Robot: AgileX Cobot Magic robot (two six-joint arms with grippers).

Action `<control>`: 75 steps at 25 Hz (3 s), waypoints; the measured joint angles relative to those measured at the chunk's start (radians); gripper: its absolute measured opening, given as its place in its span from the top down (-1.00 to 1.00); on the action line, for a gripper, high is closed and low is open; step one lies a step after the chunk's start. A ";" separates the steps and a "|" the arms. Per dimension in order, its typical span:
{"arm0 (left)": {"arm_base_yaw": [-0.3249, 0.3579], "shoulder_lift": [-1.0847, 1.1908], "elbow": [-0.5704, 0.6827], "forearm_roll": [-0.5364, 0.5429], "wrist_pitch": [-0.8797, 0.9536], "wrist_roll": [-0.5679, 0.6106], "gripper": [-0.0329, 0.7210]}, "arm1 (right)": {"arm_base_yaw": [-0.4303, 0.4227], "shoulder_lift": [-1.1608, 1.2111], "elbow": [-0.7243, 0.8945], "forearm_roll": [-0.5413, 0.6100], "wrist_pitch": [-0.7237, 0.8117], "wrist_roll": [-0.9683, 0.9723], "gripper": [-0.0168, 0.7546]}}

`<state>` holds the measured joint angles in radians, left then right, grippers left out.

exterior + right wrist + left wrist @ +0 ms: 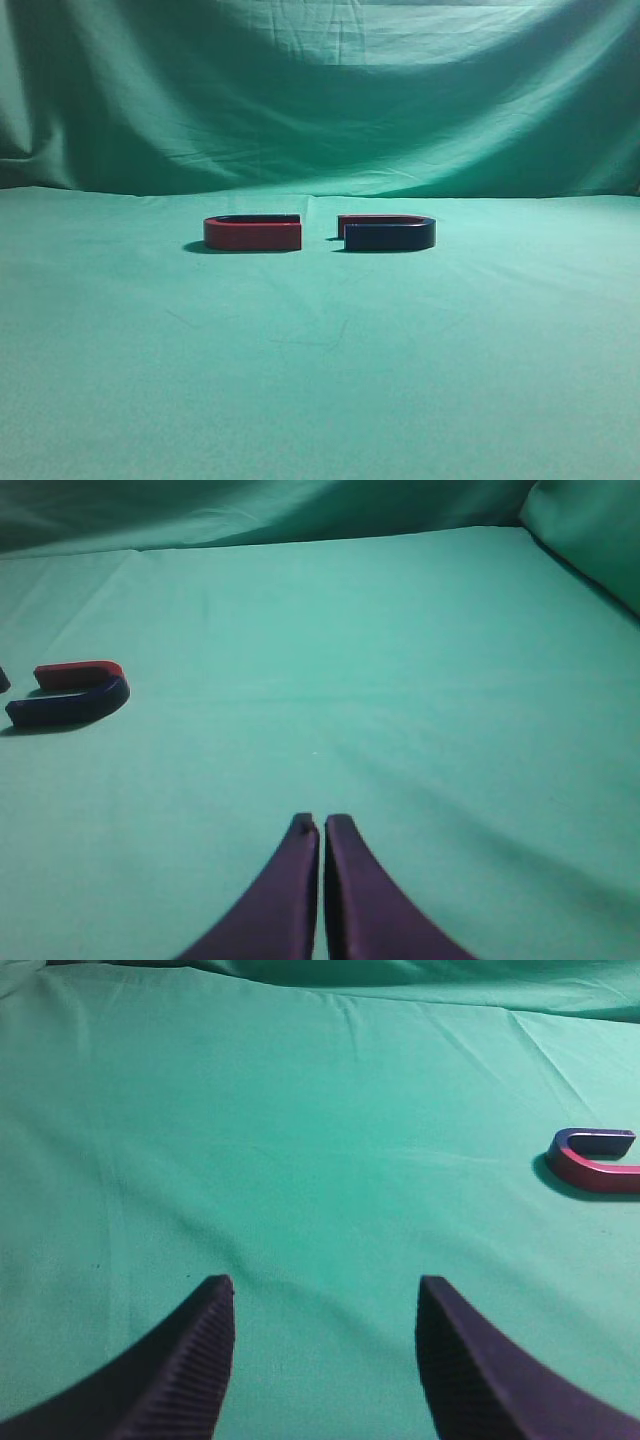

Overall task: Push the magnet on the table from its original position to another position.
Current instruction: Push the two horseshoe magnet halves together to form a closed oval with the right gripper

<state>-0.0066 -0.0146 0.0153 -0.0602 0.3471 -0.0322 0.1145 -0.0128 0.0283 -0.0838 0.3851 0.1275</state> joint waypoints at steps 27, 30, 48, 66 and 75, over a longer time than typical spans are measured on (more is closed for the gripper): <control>0.000 0.000 0.000 0.000 0.000 0.000 -0.07 | 0.000 0.000 0.002 0.022 -0.083 0.000 0.96; 0.000 0.000 0.000 0.000 0.000 0.000 -0.07 | 0.000 0.000 0.002 0.138 -0.264 0.000 0.96; 0.000 0.000 0.000 0.000 0.000 0.000 -0.07 | 0.000 0.487 -0.512 0.079 0.182 -0.002 0.96; 0.000 0.000 0.000 0.000 0.000 0.000 -0.07 | 0.097 1.013 -0.831 0.286 0.501 -0.271 0.96; 0.000 0.000 0.000 0.000 0.000 0.000 -0.07 | 0.171 1.357 -1.005 0.298 0.494 -0.176 0.96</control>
<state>-0.0066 -0.0146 0.0153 -0.0602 0.3471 -0.0322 0.2851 1.3438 -0.9771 0.2146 0.8791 -0.0489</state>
